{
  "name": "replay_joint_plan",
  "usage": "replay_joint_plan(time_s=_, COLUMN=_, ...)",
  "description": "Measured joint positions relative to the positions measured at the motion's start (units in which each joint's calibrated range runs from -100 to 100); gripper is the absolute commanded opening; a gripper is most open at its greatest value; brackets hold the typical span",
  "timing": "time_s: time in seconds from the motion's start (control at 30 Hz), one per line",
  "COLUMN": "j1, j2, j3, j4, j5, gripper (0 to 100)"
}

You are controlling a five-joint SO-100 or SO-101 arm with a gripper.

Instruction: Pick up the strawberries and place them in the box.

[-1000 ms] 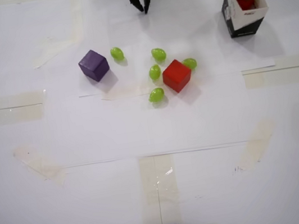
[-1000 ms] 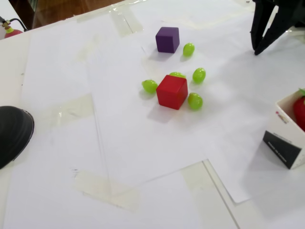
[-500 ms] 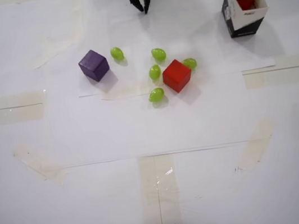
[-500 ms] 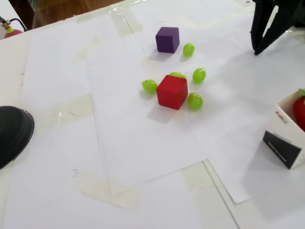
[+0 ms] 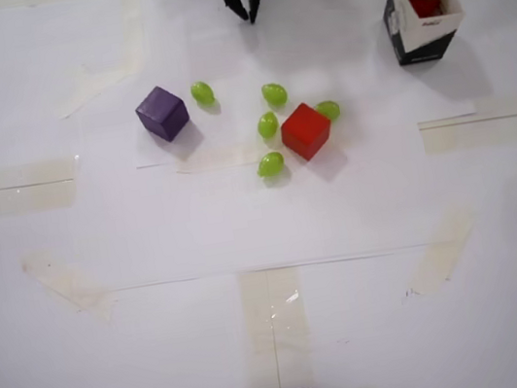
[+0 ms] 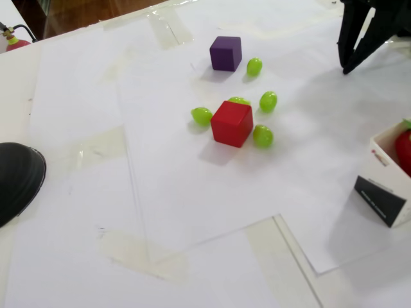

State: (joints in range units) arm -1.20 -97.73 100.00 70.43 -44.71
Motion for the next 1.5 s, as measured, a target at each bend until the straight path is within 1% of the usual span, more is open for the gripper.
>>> replay_joint_plan(time_s=1.33, j1=0.2, j2=0.0, j3=0.0, j4=0.0, j5=-0.4, gripper=0)
replay_joint_plan(time_s=1.5, j1=2.8, j2=0.0, j3=0.0, j4=0.0, j5=-0.6, gripper=0)
